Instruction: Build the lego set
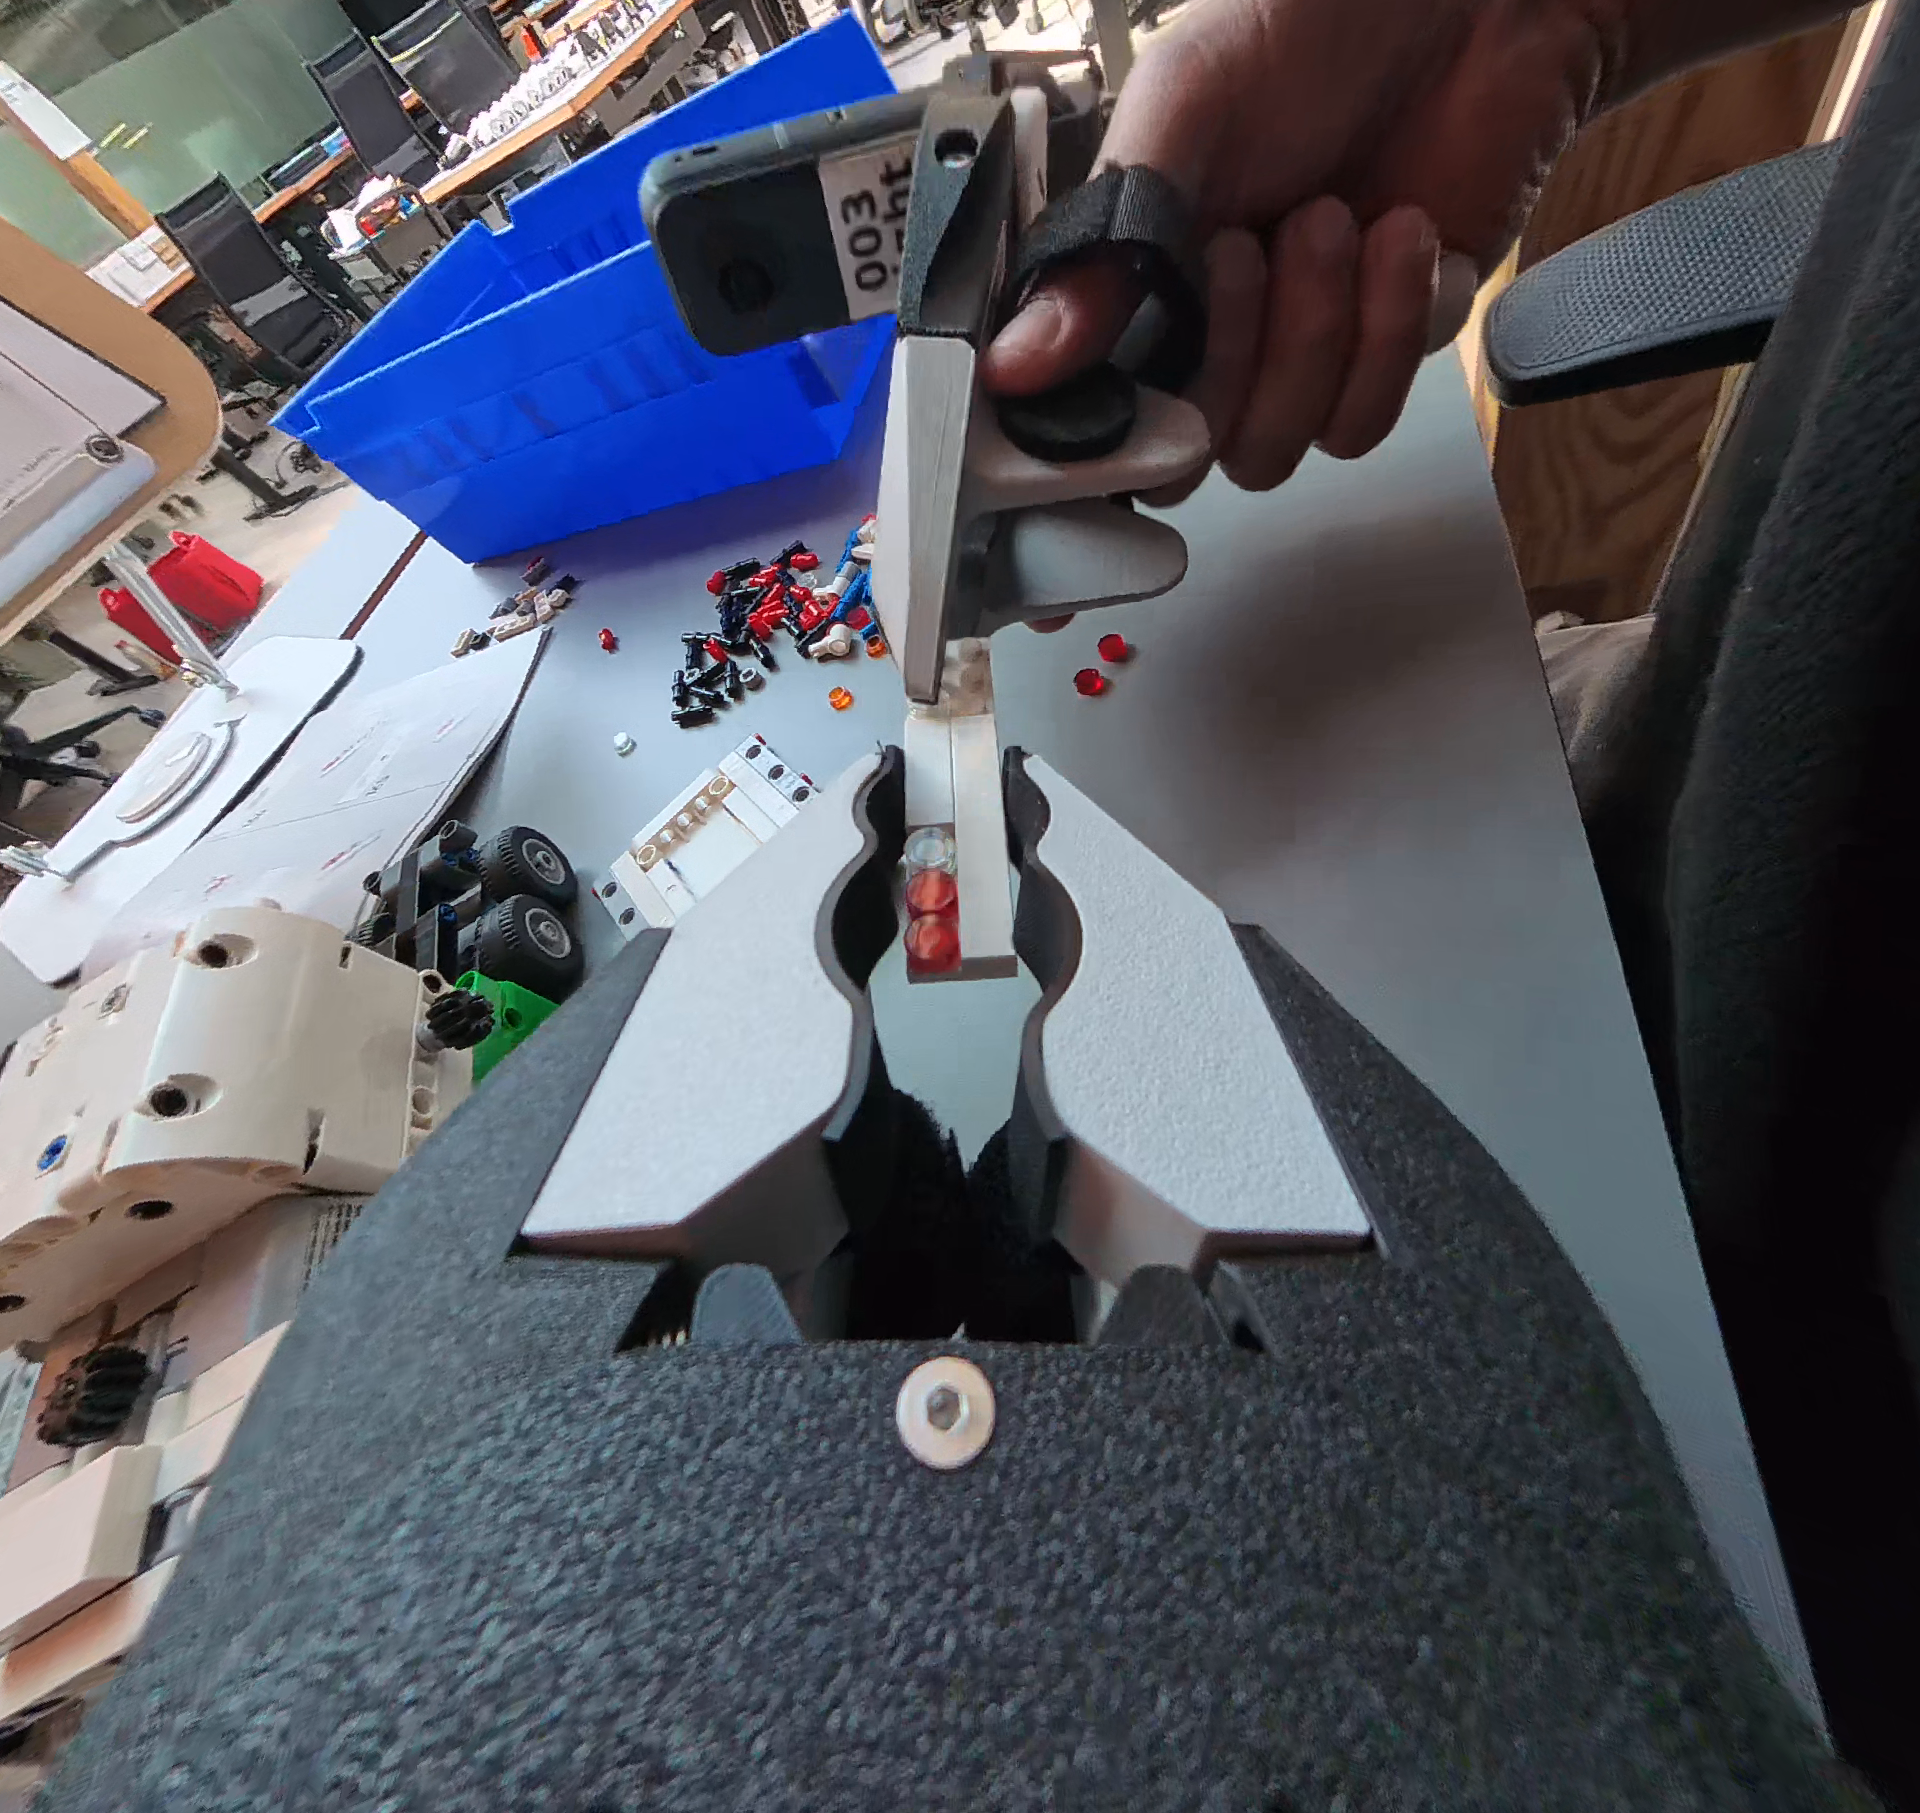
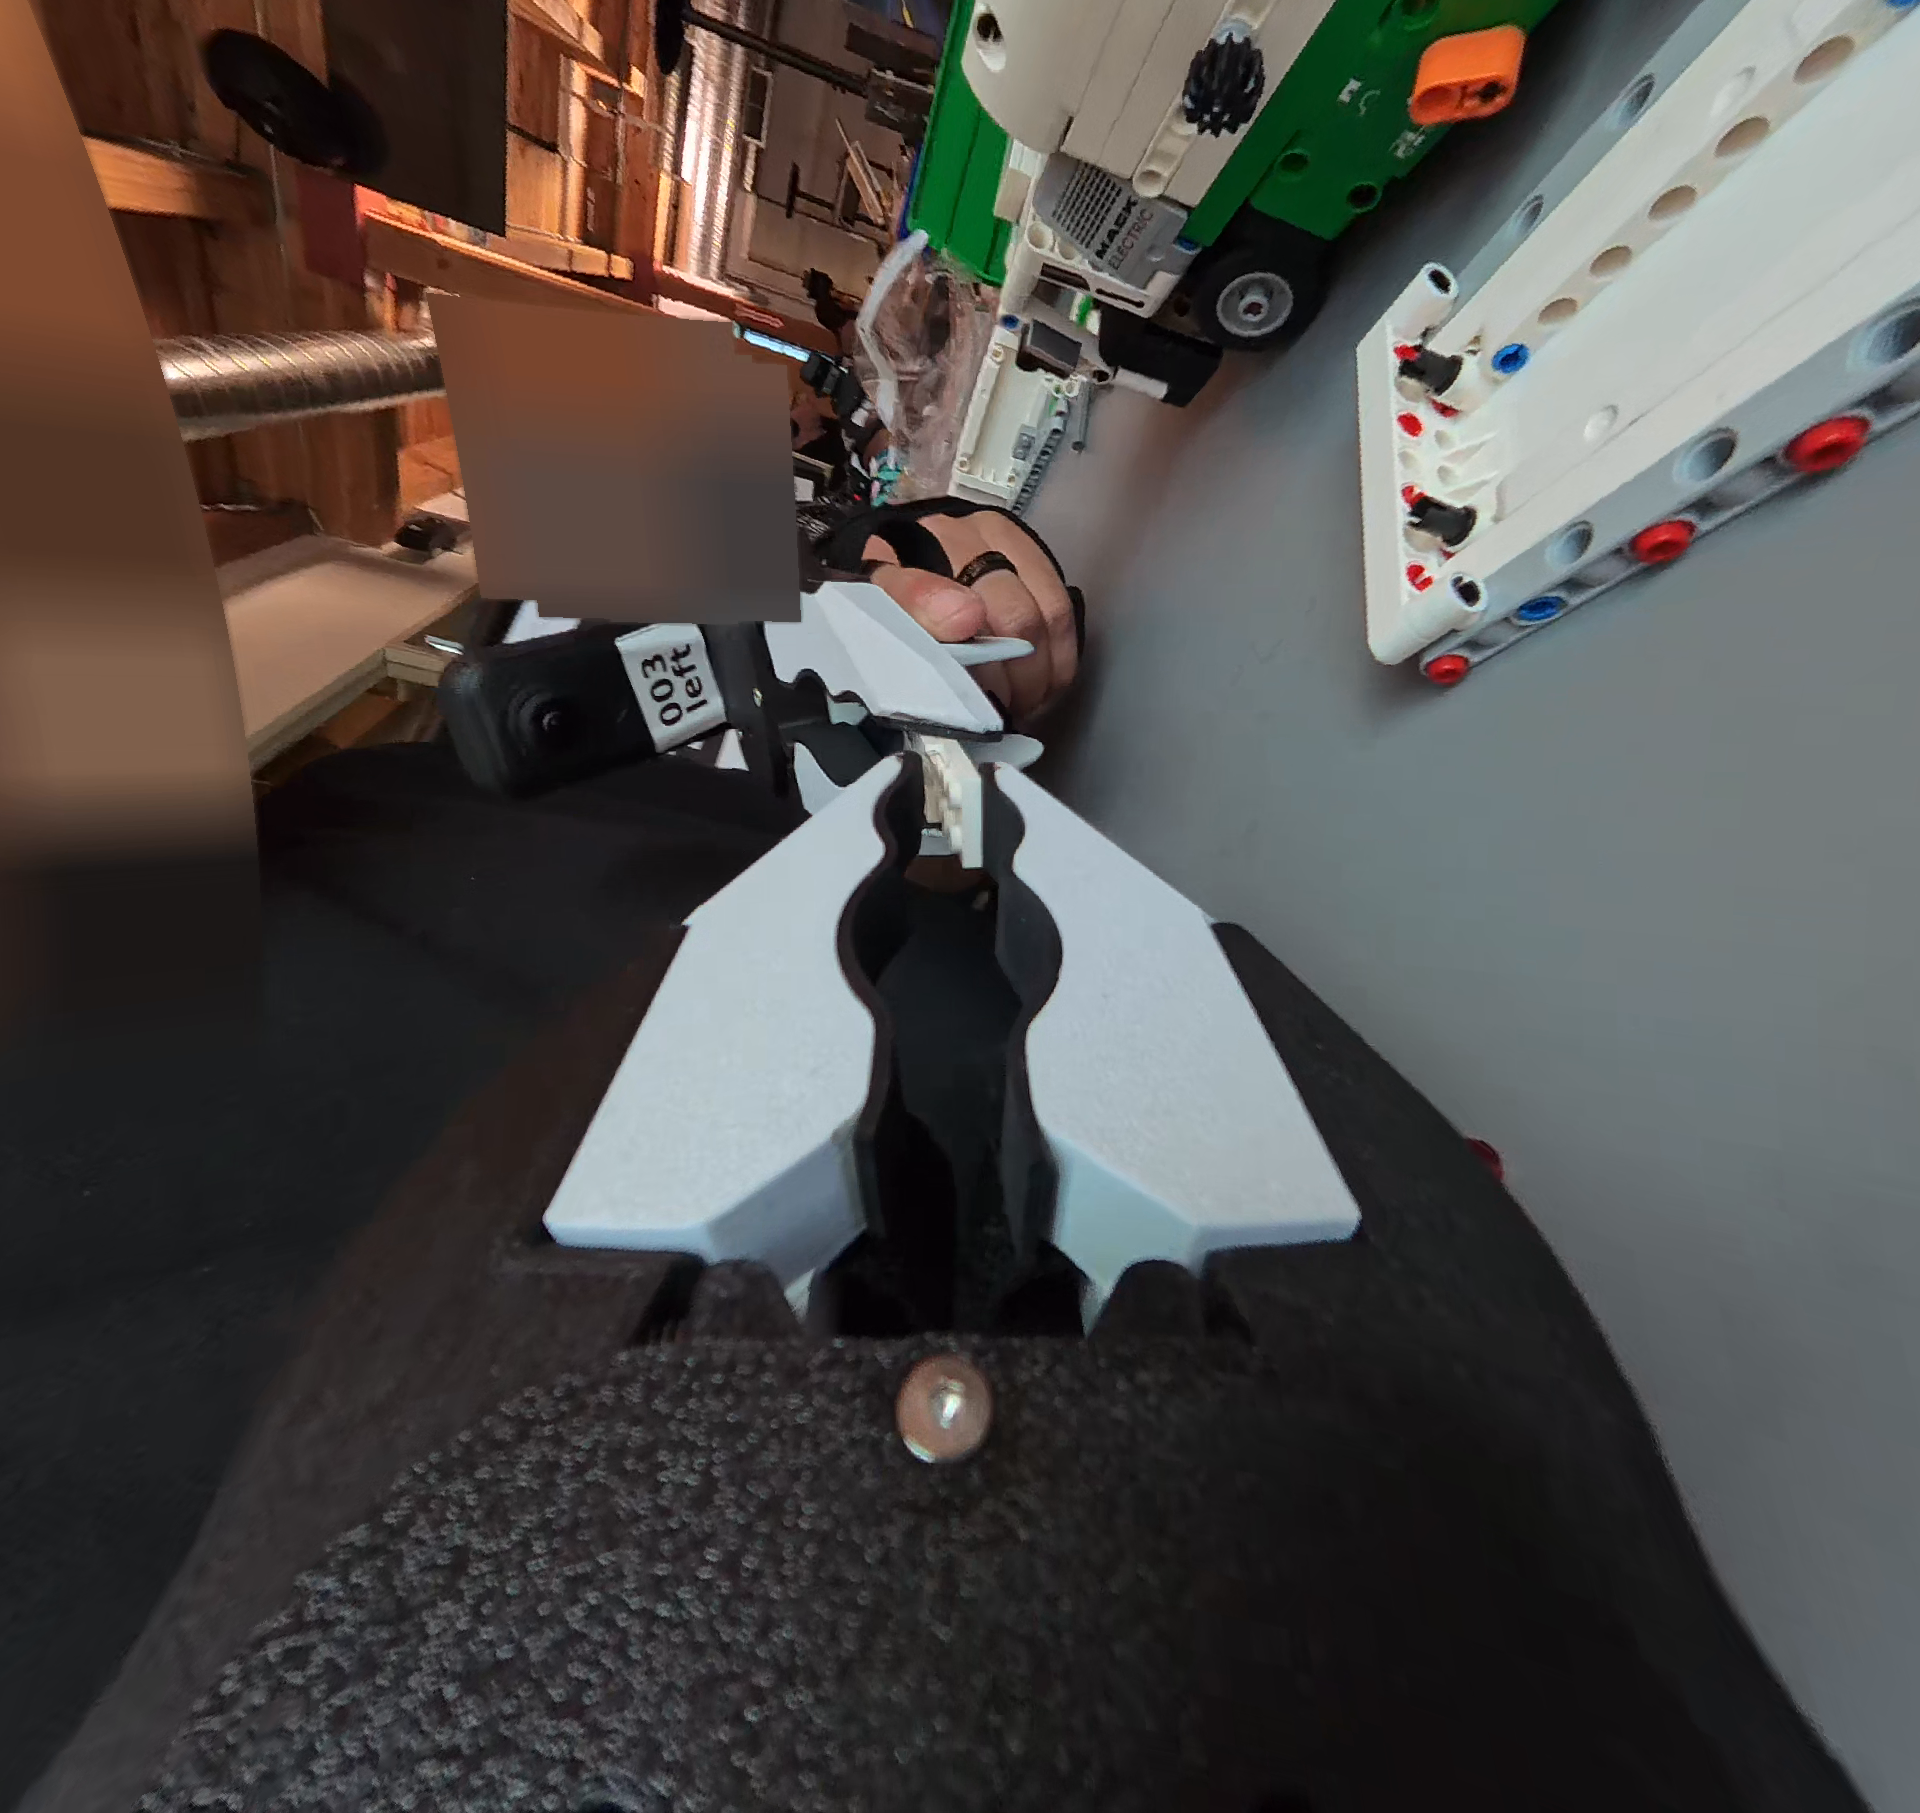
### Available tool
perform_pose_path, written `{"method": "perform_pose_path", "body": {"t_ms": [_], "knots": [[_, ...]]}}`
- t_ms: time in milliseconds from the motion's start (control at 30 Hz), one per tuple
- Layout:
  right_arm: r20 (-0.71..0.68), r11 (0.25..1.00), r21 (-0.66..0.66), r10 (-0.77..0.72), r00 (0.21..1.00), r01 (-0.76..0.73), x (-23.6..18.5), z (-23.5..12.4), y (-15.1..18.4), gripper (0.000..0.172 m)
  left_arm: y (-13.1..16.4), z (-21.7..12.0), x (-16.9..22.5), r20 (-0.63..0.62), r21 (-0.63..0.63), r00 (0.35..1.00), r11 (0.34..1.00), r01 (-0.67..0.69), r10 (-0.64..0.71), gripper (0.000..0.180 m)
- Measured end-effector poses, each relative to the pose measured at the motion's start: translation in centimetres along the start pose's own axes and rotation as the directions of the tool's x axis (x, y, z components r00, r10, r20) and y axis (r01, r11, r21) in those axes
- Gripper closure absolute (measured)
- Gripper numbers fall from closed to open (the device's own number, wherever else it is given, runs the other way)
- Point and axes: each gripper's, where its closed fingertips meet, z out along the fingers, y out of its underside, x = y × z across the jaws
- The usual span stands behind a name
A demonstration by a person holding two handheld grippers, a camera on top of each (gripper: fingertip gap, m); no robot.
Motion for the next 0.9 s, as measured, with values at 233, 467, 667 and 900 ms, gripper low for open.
{"method": "perform_pose_path", "body": {"t_ms": [233, 467, 667, 900], "knots": [[-0.038, 0.997, -0.062, -0.050, 0.998, 0.048, 0.2, -0.1, 0.5, 0.162, 0.2, 0.0, 0.3, 0.010, -0.026, 0.993, 0.993, -0.119, 0.119, 0.164], [-0.091, 0.984, -0.114, -0.151, 0.984, 0.140, 0.4, -0.5, 1.0, 0.162, 0.6, 0.5, 0.5, 0.002, -0.074, 0.974, 0.971, -0.226, 0.227, 0.164], [-0.090, 0.968, -0.155, -0.213, 0.973, 0.197, 0.2, -0.4, 0.9, 0.159, 0.1, 0.0, 0.5, -0.029, -0.069, 0.959, 0.956, -0.285, 0.284, 0.164], [0.013, 0.950, -0.218, -0.226, 0.974, 0.224, -0.6, 0.0, 1.9, 0.162, -0.1, -0.6, 1.4, -0.165, -0.021, 0.945, 0.957, -0.290, 0.282, 0.164]]}}
